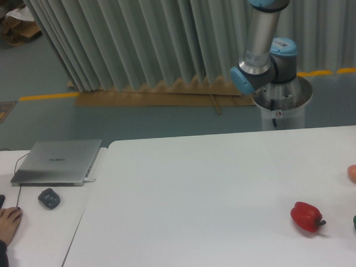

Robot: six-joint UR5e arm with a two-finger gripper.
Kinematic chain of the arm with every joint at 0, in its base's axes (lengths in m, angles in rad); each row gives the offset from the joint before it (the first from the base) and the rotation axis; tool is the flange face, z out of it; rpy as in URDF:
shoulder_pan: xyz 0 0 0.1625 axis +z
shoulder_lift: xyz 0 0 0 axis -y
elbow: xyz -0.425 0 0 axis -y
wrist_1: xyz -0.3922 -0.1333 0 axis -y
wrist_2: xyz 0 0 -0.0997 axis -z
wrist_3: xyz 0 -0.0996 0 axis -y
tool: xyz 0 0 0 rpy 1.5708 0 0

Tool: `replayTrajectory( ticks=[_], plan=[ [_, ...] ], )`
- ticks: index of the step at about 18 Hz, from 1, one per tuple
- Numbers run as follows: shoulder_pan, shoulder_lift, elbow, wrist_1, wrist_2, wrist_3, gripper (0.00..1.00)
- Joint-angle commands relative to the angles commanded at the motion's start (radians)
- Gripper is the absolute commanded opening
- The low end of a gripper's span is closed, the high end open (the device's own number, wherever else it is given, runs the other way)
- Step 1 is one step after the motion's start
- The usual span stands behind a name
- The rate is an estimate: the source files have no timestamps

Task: Place the triangular bread on the table
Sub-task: 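Carry the triangular bread in the gripper and lower it onto the table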

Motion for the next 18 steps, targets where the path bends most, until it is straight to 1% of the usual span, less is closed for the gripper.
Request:
replayTrajectory(
  ticks=[3,8,9,10,12,14,16,17,18],
  plan=[
    [-0.098,0.0,-0.014,0.006,0.008,-0.135,0.37],
    [-0.213,0.0,-0.018,0.015,0.003,-0.351,0.37],
    [-0.236,-0.001,-0.02,0.032,0.005,-0.392,0.37],
    [-0.253,-0.002,-0.025,0.041,0.005,-0.416,0.37],
    [-0.282,-0.005,-0.029,0.041,0.006,-0.454,0.37],
    [-0.321,-0.003,-0.052,0.041,0.015,-0.451,0.37],
    [-0.37,-0.006,-0.087,0.04,0.084,-0.453,0.37],
    [-0.408,-0.008,-0.101,0.038,0.118,-0.454,0.37],
    [-0.42,-0.008,-0.112,0.038,0.118,-0.45,0.37]
  ],
)
